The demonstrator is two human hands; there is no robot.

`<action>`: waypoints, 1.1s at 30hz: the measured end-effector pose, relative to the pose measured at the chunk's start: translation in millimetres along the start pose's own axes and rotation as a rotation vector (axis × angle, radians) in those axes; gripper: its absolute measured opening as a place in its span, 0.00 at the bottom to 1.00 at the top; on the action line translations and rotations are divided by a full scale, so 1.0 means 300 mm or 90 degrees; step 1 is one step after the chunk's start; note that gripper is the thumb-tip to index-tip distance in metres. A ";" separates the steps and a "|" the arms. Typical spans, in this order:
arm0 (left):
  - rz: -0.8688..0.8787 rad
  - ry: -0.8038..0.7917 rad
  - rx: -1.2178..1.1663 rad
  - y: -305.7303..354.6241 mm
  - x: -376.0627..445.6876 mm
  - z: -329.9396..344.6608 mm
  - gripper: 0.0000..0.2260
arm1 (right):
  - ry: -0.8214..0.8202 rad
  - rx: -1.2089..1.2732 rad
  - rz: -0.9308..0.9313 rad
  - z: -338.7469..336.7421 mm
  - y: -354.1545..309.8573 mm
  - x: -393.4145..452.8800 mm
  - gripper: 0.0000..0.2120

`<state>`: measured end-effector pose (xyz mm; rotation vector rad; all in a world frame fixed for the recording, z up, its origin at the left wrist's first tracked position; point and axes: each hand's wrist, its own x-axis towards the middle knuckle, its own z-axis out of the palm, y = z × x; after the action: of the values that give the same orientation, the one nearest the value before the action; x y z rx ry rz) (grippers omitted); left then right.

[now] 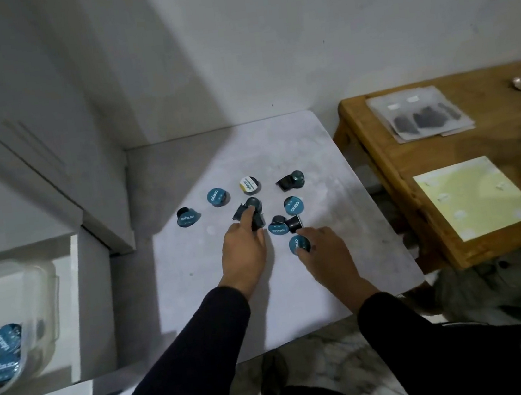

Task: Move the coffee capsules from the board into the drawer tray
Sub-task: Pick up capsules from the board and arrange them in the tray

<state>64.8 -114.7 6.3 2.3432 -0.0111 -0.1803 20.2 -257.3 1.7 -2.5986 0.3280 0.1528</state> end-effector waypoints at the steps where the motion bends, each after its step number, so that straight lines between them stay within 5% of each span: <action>1: -0.002 0.000 -0.003 0.001 0.006 0.007 0.18 | -0.004 0.003 -0.001 0.002 0.003 0.005 0.16; 17: -0.148 0.078 -0.246 -0.001 0.005 0.040 0.06 | -0.034 0.070 -0.023 0.001 0.022 0.027 0.15; 33: -0.179 0.114 -0.309 0.002 -0.008 -0.004 0.10 | 0.009 0.256 0.038 -0.035 -0.002 0.038 0.08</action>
<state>62.6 -114.0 7.8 1.8596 0.4074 -0.0952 31.7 -264.4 9.0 -2.1947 0.3974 0.0792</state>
